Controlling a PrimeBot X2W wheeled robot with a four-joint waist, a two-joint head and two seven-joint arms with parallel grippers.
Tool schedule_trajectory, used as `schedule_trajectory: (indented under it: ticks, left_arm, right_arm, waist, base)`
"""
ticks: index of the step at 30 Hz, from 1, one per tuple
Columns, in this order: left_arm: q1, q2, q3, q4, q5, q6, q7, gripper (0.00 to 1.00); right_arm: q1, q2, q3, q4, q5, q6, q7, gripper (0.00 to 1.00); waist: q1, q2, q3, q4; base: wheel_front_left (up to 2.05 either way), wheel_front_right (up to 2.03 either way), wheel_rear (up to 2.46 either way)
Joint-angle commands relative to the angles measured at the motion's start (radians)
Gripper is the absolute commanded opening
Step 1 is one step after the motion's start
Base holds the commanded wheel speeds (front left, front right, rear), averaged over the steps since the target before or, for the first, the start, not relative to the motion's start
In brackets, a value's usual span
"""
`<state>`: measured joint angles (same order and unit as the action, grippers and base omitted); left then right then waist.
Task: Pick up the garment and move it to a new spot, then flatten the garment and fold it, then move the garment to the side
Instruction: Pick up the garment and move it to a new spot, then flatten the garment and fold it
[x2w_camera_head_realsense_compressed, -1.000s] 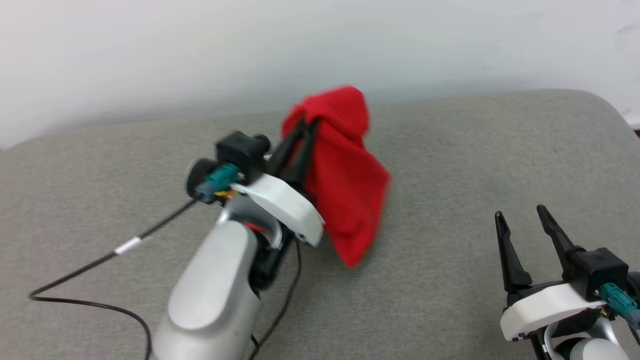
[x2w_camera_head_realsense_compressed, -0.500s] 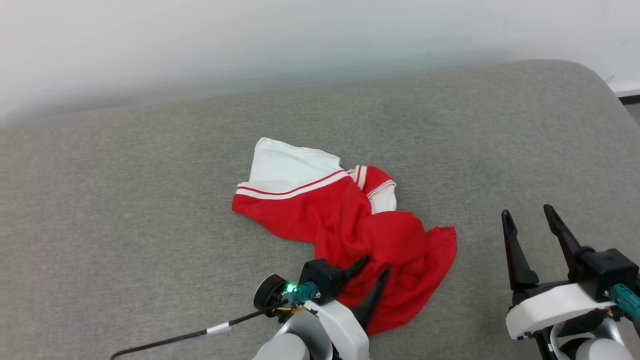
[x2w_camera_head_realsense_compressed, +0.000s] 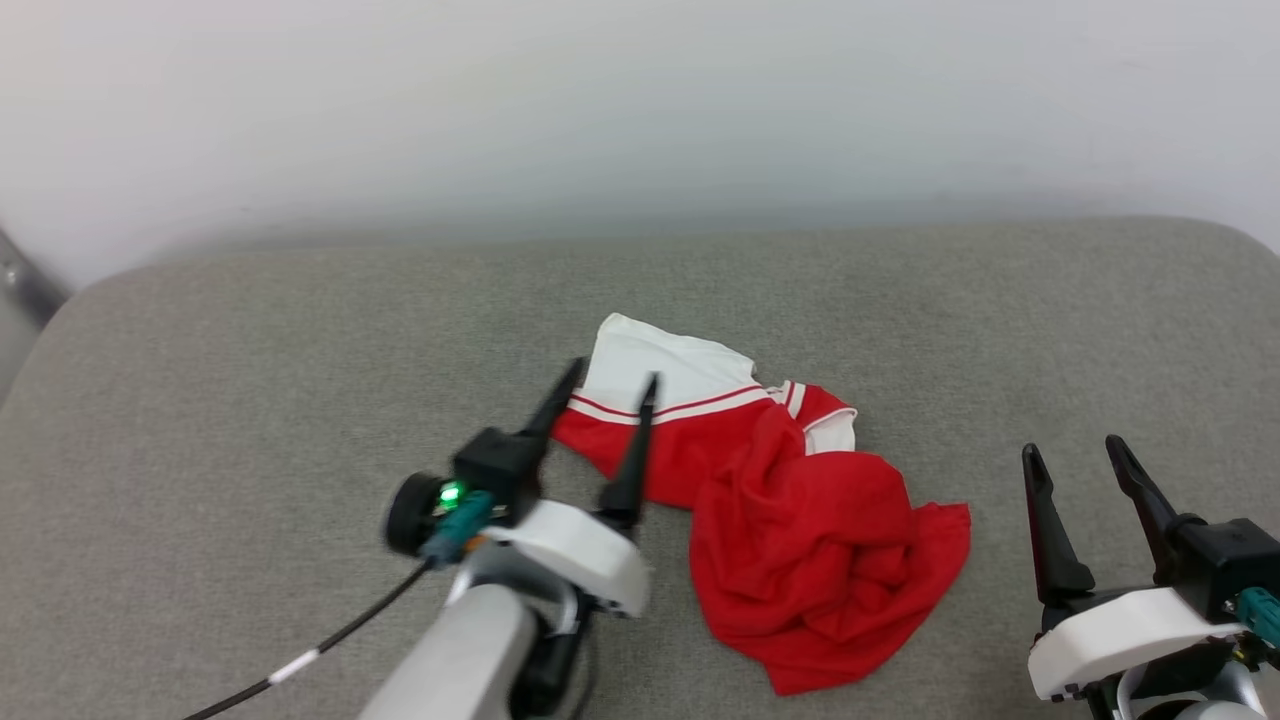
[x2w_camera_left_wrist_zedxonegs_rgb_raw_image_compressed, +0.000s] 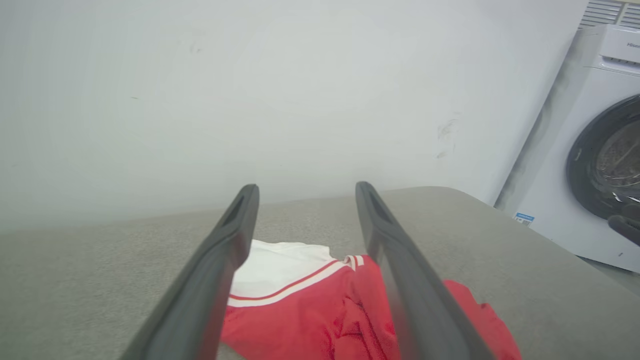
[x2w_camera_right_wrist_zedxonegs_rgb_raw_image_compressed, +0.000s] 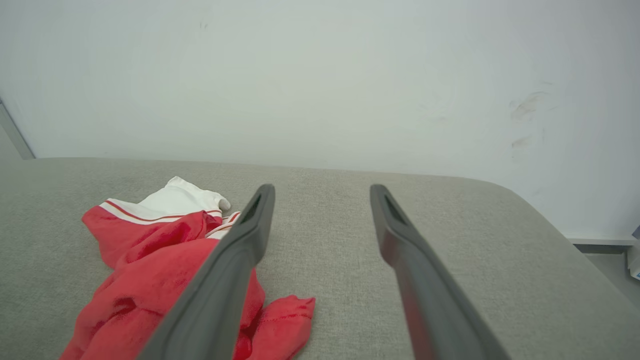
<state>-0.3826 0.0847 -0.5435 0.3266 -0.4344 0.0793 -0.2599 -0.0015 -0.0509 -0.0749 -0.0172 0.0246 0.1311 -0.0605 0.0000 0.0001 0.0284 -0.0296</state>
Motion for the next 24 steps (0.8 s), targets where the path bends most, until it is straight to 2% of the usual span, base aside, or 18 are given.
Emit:
schedule_trajectory:
  ticks: [1, 5, 9, 15, 24]
  left_arm:
    - [0.032, 0.024, 0.027, -0.003, 0.003, 0.021, -0.006, 1.0]
    - [0.096, 0.077, 0.132, -0.042, 0.004, 0.085, -0.007, 1.0]
    - [0.177, 0.136, 0.203, -0.073, 0.006, 0.116, -0.005, 1.0]
    - [0.246, 0.182, 0.209, -0.097, 0.002, 0.108, 0.001, 1.0]
    - [0.254, 0.191, 0.205, -0.127, -0.006, 0.117, 0.017, 1.0]
  right_arm:
    - [0.014, 0.001, -0.004, -0.007, 0.002, -0.001, 0.004, 1.0]
    - [0.029, 0.001, -0.006, -0.012, 0.021, -0.001, 0.01, 1.0]
    - [0.041, 0.001, -0.007, -0.016, 0.028, -0.001, 0.013, 1.0]
    - [0.06, 0.001, 0.0, -0.017, 0.039, -0.001, 0.015, 1.0]
    - [0.064, 0.001, 0.009, -0.019, 0.044, -0.001, 0.02, 1.0]
  waist:
    - [0.0, -0.0001, -0.014, 0.017]
    - [0.0, -0.0001, -0.025, 0.03]
    - [0.0, -0.0001, -0.035, 0.037]
    - [0.0, -0.0001, -0.045, 0.032]
    - [0.0, -0.0001, -0.048, 0.029]
  base:
    - [0.0, 0.0, 0.0]
    - [0.0, 0.0, 0.0]
    - [0.0, 0.0, 0.0]
    - [0.0, 0.0, 0.0]
    - [0.0, 0.0, 0.0]
